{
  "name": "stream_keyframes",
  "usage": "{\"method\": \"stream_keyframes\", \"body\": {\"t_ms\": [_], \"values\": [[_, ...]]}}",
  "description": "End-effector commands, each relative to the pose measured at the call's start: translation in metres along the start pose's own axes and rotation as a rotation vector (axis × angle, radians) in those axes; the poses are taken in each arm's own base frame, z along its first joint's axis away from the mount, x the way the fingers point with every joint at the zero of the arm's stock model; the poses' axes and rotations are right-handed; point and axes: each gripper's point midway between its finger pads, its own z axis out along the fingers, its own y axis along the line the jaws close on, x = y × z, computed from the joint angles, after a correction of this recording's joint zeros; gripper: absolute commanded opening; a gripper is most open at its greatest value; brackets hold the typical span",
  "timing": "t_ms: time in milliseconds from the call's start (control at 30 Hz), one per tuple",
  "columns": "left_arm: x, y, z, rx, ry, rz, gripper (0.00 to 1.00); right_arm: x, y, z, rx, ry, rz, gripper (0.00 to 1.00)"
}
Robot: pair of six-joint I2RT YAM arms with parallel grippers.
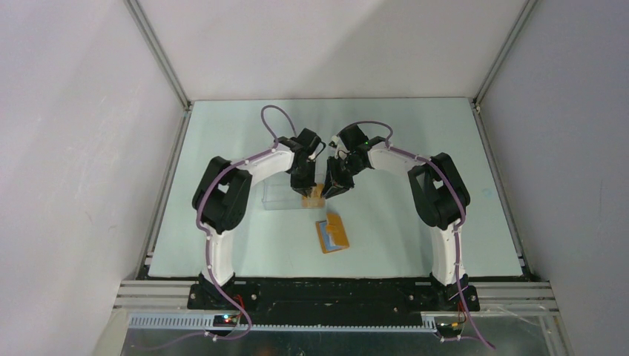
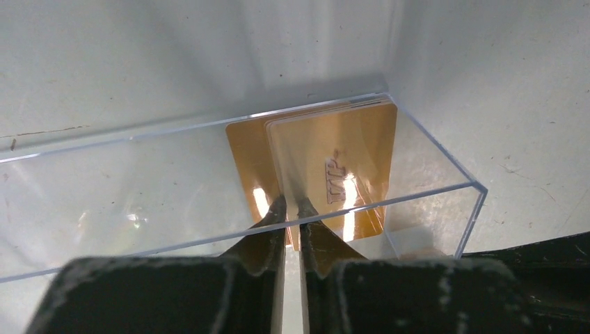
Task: Put the credit cards into the card holder
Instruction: Pick up the credit card from the storage box.
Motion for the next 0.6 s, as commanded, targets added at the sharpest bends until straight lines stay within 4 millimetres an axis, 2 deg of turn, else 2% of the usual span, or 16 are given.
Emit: {"method": "stream_keyframes", "body": {"t_ms": [0,233,567], "values": [[-0.009,-0.014,-0.009,0.053,-0.048,-0.01,0.1,0.025,-0.037,0.019,0.107,0.083,0.029,0.22],[-0.018,-0.029,-0.027,0.129,-0.087,-0.023,0.07,0.025,-0.036,0.019,0.105,0.083,0.027,0.23],[-0.018,-0.031,-0.035,0.145,-0.106,-0.017,0.07,0.026,-0.035,0.02,0.104,0.086,0.026,0.23]]}}
